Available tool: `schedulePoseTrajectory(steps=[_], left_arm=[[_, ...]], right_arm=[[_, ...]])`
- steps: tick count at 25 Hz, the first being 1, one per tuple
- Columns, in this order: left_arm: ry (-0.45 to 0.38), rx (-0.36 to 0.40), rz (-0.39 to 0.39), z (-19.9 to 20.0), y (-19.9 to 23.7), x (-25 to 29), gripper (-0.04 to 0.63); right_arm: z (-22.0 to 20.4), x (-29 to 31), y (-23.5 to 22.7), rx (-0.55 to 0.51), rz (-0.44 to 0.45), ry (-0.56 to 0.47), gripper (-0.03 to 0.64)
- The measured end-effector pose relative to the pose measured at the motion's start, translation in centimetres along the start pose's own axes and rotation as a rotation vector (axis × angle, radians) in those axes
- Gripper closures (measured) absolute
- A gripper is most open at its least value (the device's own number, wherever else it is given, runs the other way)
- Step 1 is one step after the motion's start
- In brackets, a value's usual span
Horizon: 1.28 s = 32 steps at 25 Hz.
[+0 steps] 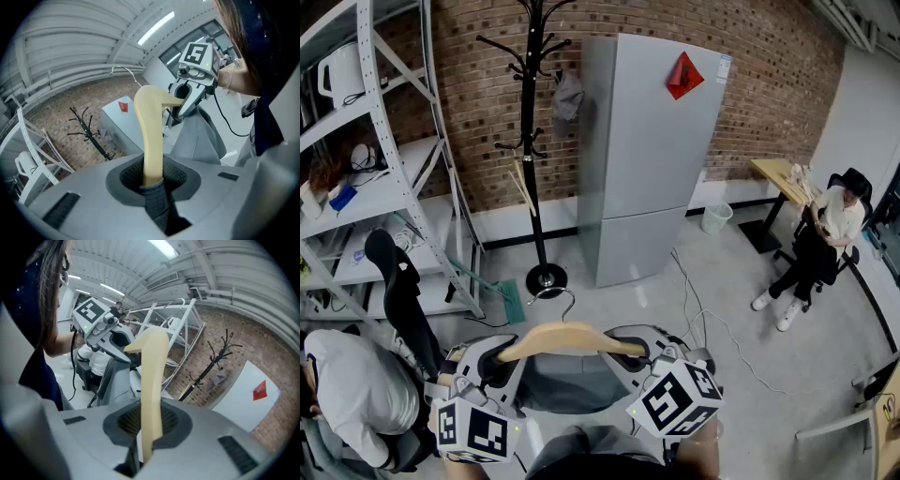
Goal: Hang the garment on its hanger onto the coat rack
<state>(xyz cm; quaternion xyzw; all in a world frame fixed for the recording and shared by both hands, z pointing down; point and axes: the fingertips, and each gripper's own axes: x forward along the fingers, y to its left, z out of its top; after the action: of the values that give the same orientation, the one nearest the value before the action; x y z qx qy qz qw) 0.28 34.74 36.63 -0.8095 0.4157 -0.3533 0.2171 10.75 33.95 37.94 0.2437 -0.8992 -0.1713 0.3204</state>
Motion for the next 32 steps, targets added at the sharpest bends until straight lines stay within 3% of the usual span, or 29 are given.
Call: schedulePoseTrajectory(steps=[17, 32], left_arm=[[0.016, -0.005, -0.013, -0.4, 0.8, 2.8, 0.523], [0.054, -0.038, 0.037, -2.1, 3.2, 7.3, 0.522]], right_arm=[[-1.4, 1.8, -1.9, 0.023, 0.014, -0.003, 0.574], [-2.5, 6.0, -6.0, -0.033, 0.045, -0.021, 0.574]])
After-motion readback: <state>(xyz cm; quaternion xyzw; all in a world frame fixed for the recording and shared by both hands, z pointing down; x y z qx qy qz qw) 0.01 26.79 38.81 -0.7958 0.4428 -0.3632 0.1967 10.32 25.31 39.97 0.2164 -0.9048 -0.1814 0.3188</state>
